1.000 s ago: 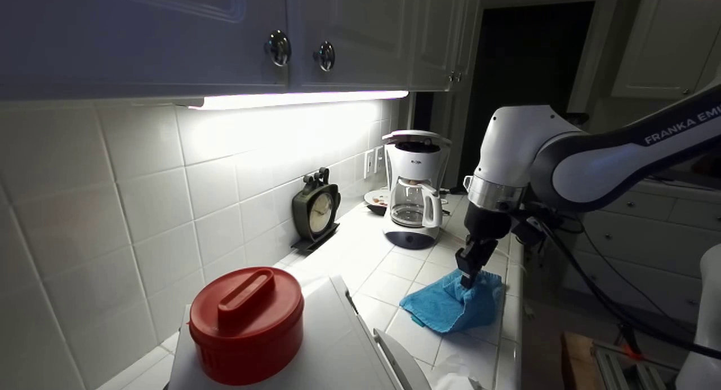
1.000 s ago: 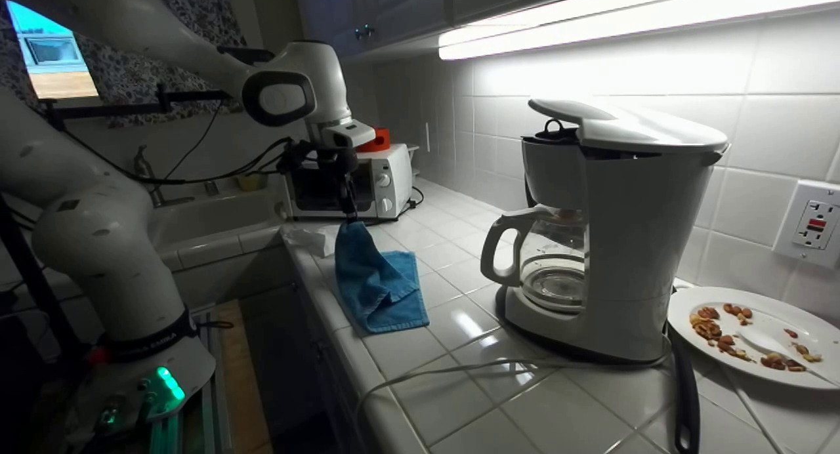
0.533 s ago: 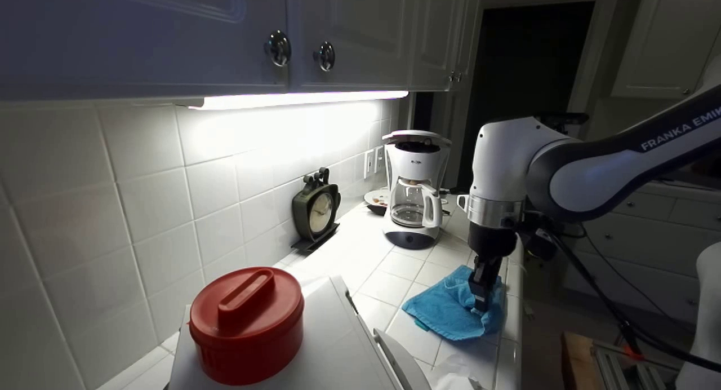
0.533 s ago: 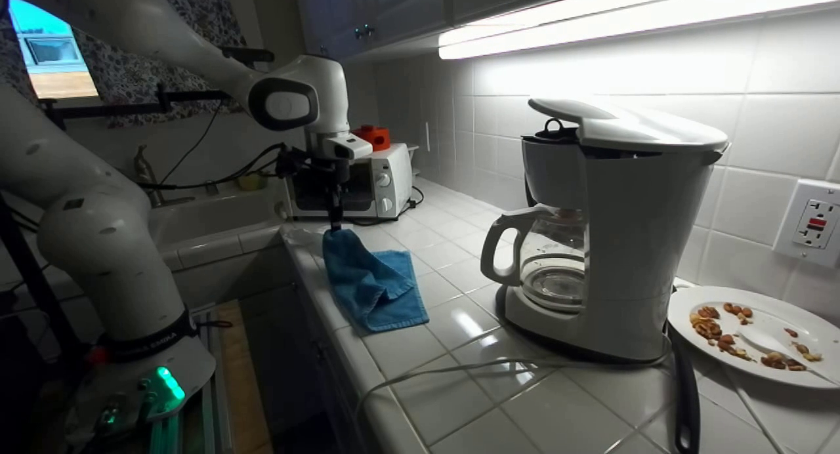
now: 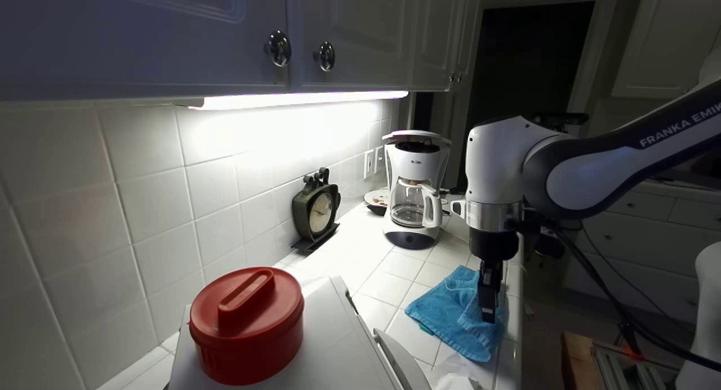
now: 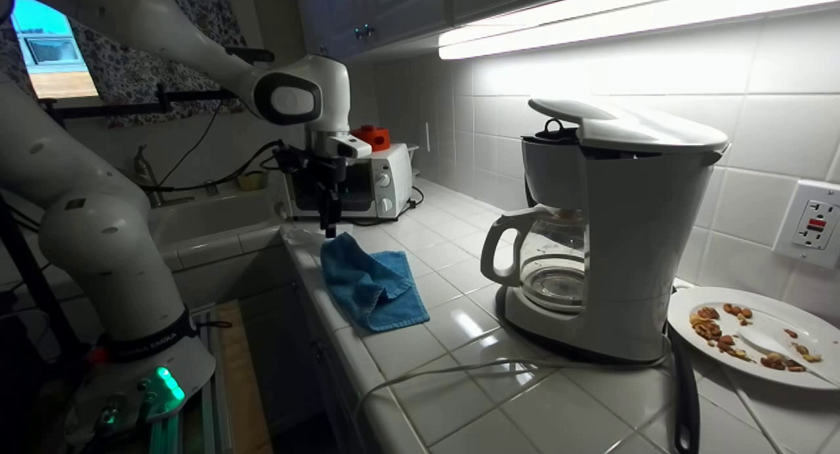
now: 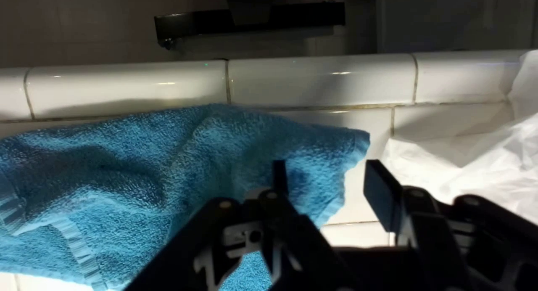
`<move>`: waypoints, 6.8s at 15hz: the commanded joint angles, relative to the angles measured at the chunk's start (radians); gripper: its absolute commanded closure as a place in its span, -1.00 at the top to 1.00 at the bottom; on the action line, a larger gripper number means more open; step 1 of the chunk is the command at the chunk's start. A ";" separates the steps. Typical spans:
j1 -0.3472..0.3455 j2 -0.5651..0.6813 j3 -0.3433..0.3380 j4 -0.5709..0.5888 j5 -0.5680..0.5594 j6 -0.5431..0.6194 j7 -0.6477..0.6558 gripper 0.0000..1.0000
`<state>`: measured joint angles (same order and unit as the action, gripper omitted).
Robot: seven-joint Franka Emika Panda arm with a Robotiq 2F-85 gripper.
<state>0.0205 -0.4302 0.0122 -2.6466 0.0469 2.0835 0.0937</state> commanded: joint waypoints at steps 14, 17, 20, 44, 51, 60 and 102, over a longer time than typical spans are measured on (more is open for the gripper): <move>-0.126 -0.051 -0.002 -0.110 -0.268 0.149 0.016 0.50; -0.142 -0.003 -0.003 -0.105 -0.280 0.213 0.018 0.17; -0.153 0.030 -0.007 -0.112 -0.278 0.296 0.022 -0.25; -0.268 0.261 -0.009 -0.075 -0.472 0.608 0.337 -0.91; -0.250 0.325 -0.019 -0.008 -0.445 0.651 0.402 -0.92; -0.188 0.444 -0.040 0.068 -0.363 0.711 0.381 -0.92; -0.322 0.276 -0.115 0.003 -0.933 0.613 0.588 0.82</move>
<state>-0.2961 -0.1638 -0.0907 -2.6413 -0.8274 2.6632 0.6305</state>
